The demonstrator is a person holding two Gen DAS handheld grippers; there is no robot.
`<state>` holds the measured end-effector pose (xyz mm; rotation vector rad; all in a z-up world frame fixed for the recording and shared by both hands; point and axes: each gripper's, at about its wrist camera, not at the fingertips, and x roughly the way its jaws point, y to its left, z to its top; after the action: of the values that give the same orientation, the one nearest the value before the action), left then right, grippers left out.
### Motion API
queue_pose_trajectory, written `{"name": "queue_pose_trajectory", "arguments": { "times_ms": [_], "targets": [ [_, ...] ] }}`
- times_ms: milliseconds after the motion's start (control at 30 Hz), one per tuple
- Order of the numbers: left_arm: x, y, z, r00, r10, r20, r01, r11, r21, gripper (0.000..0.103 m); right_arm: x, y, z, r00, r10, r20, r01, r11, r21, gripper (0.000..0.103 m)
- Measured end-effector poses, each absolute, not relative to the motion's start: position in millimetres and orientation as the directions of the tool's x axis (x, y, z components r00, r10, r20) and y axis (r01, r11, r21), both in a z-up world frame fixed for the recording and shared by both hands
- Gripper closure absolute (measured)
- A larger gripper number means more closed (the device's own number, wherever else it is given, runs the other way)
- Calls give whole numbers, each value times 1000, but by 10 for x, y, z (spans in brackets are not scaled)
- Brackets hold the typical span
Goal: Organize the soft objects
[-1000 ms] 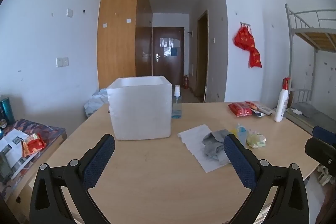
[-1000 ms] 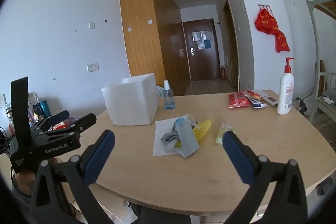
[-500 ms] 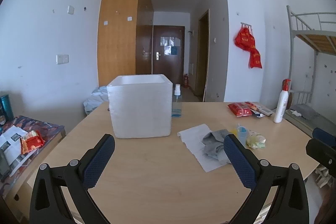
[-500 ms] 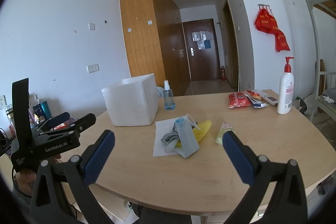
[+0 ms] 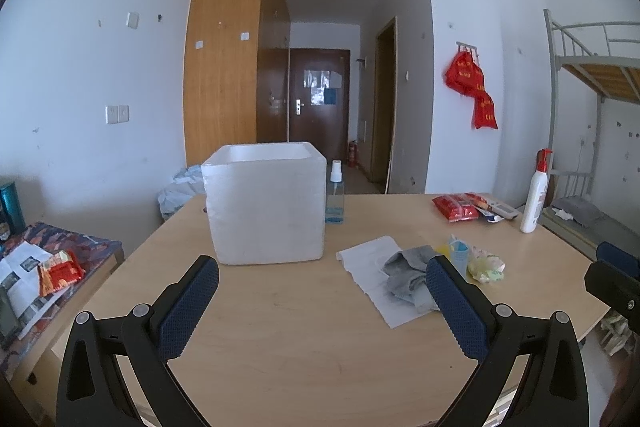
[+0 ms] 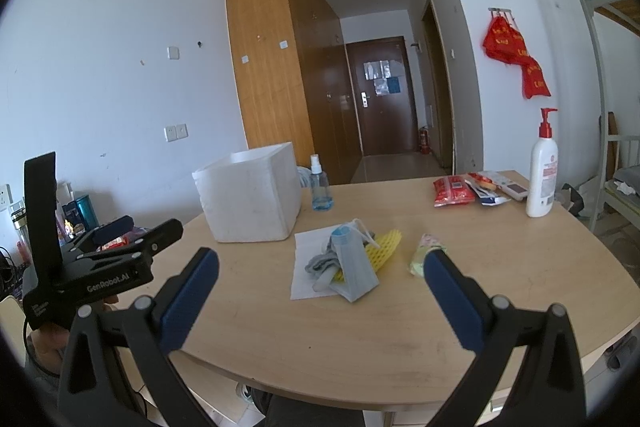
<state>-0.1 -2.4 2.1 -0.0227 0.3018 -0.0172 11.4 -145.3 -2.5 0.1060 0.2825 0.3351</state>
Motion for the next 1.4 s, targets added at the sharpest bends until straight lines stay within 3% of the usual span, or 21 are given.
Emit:
{"name": "queue_pose_trajectory", "arguments": {
  "times_ms": [1400],
  "targets": [
    [-30,-17,16,957,-33,-288,28,999,-21,0,91,-1459,14,908,337,-250,-309,940,145,0]
  ]
}}
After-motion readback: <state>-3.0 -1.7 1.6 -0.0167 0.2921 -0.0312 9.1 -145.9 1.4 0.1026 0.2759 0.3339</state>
